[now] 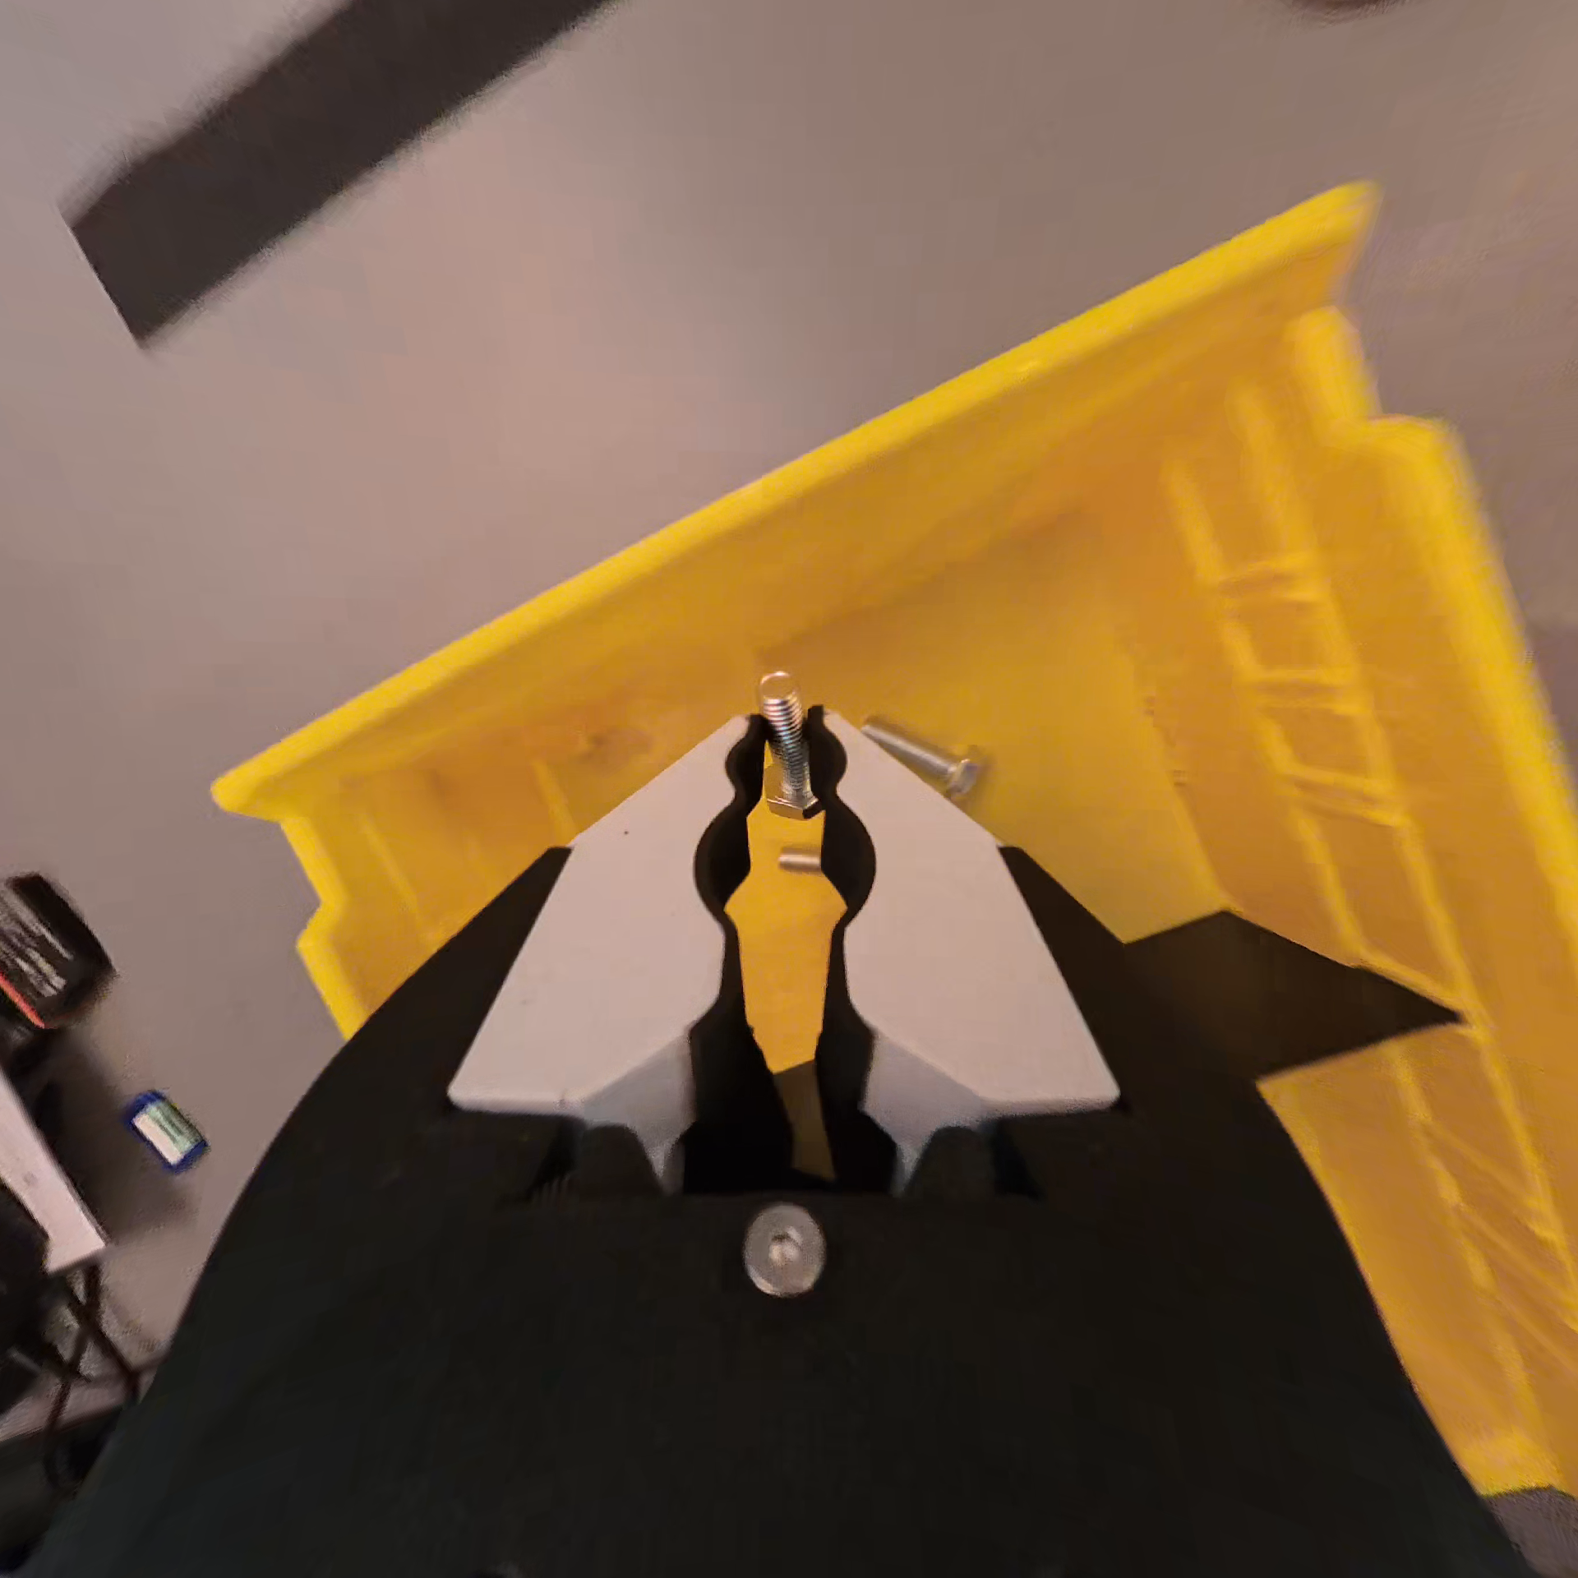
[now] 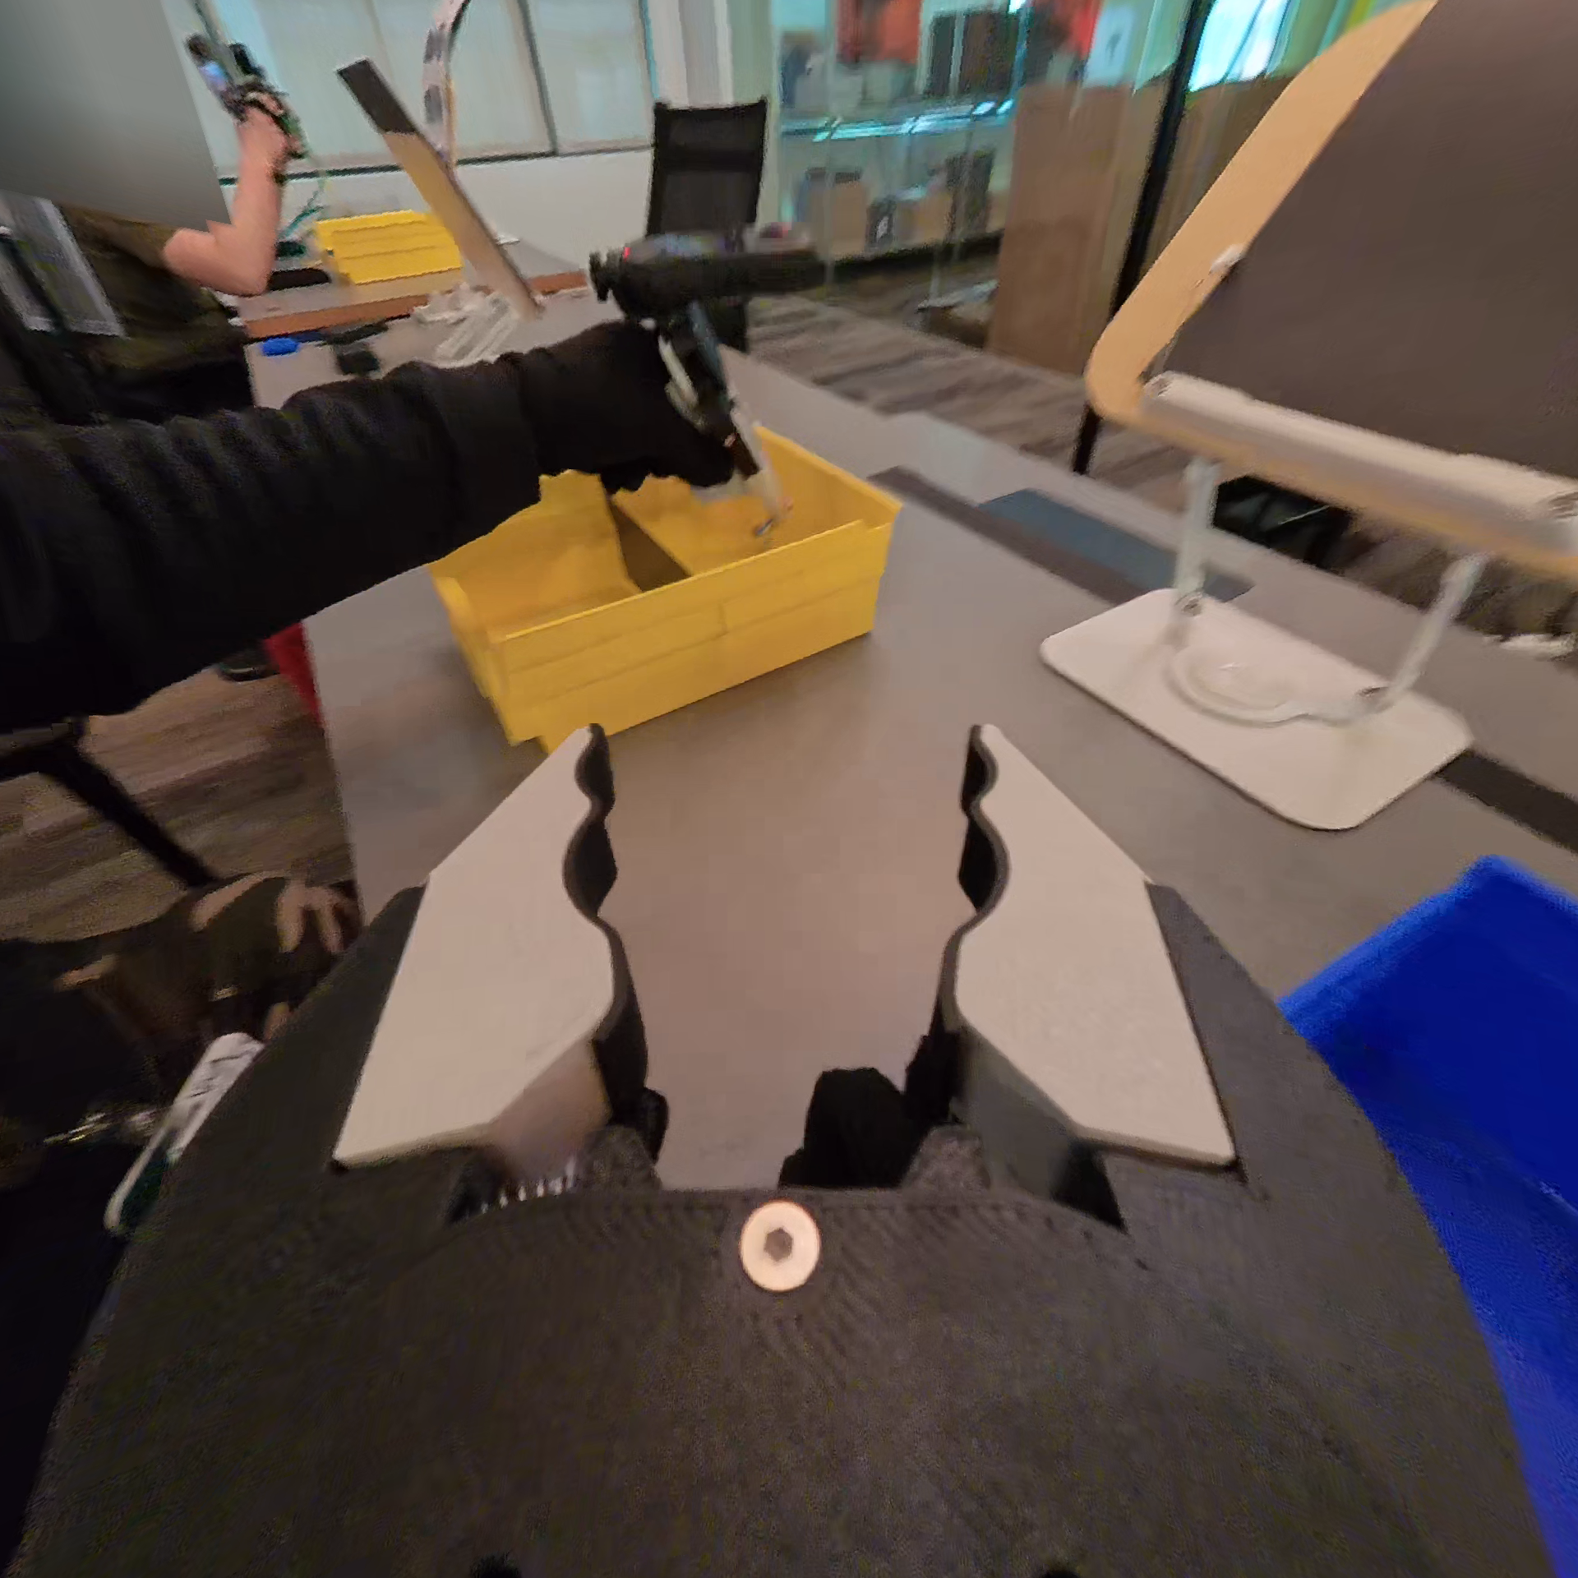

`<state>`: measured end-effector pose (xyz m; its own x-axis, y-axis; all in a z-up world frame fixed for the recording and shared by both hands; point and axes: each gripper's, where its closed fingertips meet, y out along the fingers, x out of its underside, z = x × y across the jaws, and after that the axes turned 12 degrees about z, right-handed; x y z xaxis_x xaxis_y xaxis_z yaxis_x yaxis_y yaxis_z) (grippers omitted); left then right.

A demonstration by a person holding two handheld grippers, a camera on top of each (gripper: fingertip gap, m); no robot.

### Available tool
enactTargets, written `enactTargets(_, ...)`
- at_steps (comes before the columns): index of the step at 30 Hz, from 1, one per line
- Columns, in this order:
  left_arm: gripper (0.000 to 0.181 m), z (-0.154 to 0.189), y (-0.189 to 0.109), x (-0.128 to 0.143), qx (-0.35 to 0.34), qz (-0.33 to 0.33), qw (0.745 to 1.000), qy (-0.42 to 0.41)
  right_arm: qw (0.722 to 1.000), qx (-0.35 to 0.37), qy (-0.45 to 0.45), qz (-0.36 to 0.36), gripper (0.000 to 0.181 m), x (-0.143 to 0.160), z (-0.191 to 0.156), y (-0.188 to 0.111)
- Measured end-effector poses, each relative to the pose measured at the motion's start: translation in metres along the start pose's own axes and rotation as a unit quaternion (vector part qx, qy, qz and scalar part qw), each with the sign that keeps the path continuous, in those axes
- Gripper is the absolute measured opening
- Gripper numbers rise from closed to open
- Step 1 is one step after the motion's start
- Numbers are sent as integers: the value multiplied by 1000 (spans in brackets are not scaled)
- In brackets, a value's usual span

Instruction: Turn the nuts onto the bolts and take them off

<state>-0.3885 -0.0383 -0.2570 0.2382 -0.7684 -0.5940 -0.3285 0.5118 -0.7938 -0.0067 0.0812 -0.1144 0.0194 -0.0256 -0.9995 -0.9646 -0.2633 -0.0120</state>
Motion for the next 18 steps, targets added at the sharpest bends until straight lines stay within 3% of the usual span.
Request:
enactTargets(5, 8, 40, -50, -47, -14, 130, 985, 116, 997, -43, 57, 3, 69, -5, -15, 22)
enactTargets(10, 8, 114, -101, -78, -21, 245, 938, 243, 995, -54, 85, 17, 54, -17, -19, 44)
enactTargets(15, 8, 197, -138, -78, -4, 312, 891, 328, 995, -43, 89, 18, 33, -19, -20, 67)
enactTargets(18, 8, 237, -149, -71, -1, 336, 864, 375, 994, -39, 98, 16, 32, -15, -24, 78)
